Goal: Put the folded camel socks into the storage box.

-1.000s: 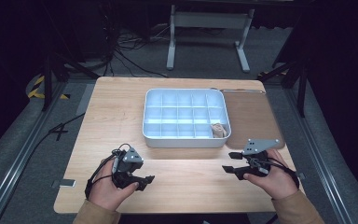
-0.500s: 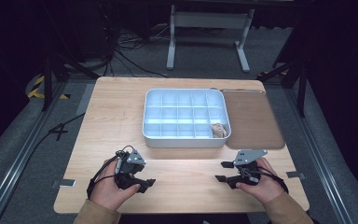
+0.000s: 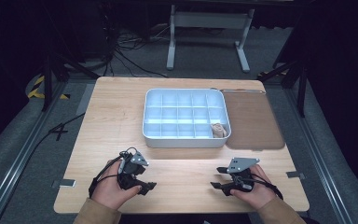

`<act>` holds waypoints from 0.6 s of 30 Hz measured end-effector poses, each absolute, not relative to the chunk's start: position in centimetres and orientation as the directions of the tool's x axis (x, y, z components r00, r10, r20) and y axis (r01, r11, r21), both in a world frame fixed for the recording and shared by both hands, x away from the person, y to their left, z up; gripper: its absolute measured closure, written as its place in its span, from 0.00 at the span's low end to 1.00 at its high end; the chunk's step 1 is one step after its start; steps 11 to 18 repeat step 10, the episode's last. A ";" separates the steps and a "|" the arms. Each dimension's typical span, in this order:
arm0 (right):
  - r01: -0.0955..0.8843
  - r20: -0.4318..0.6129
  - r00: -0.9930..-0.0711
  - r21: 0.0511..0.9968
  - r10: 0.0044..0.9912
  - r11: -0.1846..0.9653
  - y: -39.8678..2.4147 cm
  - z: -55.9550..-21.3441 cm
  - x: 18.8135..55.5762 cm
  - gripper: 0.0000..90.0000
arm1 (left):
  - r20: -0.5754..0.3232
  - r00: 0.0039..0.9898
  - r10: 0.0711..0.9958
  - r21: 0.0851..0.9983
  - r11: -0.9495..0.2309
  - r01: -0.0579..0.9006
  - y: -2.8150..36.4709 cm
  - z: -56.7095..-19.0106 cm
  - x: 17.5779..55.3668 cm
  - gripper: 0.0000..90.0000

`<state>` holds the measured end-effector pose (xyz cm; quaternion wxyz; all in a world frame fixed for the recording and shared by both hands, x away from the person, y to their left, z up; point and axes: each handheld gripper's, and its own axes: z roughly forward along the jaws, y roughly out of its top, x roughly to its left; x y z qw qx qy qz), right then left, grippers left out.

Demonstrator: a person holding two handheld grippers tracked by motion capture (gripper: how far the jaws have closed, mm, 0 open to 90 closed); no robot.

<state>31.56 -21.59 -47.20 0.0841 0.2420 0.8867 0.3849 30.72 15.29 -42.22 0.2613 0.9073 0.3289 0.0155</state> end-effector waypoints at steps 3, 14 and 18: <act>0.361 0.032 -0.863 0.738 0.504 0.570 -21.7 -47.6 31.1 0.40 | -0.149 0.792 0.593 0.467 -0.663 0.585 15.0 -42.4 30.7 0.35; 0.353 0.013 -0.862 0.732 0.507 0.582 -21.7 -48.2 30.9 0.36 | -0.132 0.804 0.580 0.459 -0.683 0.568 14.9 -42.8 31.1 0.32; 0.353 0.013 -0.862 0.732 0.507 0.582 -21.7 -48.2 30.9 0.36 | -0.132 0.804 0.580 0.459 -0.683 0.568 14.9 -42.8 31.1 0.32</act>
